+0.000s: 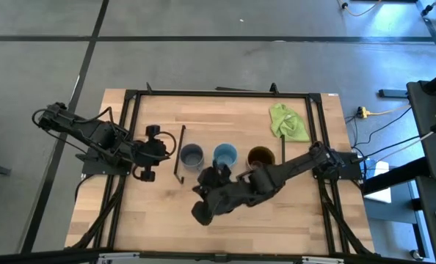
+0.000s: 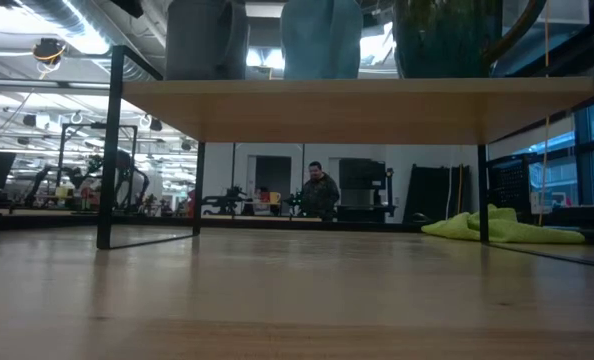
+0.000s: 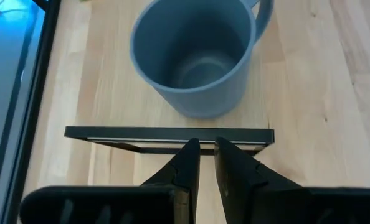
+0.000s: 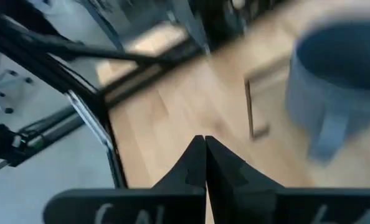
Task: Stack small to large cups/mugs on shelf
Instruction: Put the gray mug on the shelf
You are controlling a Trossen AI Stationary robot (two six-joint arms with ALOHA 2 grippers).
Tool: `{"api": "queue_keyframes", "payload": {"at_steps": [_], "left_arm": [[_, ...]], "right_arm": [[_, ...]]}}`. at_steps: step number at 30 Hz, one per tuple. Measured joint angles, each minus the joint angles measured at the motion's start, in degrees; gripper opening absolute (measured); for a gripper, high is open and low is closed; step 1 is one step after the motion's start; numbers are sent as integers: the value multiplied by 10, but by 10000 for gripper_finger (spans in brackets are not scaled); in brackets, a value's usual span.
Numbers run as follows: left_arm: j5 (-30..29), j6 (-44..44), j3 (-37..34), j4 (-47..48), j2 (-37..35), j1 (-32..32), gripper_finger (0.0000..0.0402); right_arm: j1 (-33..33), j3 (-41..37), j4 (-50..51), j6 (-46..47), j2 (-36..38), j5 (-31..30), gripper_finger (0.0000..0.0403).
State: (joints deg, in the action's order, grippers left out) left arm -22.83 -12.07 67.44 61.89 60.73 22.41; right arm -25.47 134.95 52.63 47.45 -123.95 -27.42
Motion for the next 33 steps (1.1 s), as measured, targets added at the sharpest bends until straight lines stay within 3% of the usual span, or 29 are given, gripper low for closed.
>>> {"api": "queue_keyframes", "payload": {"at_steps": [5, 11, 17, 28, 33], "left_arm": [[17, -13, 0, 0, 0, 0, 45], [51, 7, 0, -1, 0, 0, 45], [75, 35, 0, -1, 0, 0, 45], [91, -7, 0, 0, 5, 0, 45], [97, -13, 0, 2, 20, -5, 45]], "right_arm": [[3, 1, -64, -123, 31, -14, 5], [1, 1, -38, -189, 56, 6, 13], [9, 0, 33, -198, 64, 75, 15], [64, 1, -34, -331, 108, 131, 16], [99, 0, 1, -355, 108, 187, 16]]}}
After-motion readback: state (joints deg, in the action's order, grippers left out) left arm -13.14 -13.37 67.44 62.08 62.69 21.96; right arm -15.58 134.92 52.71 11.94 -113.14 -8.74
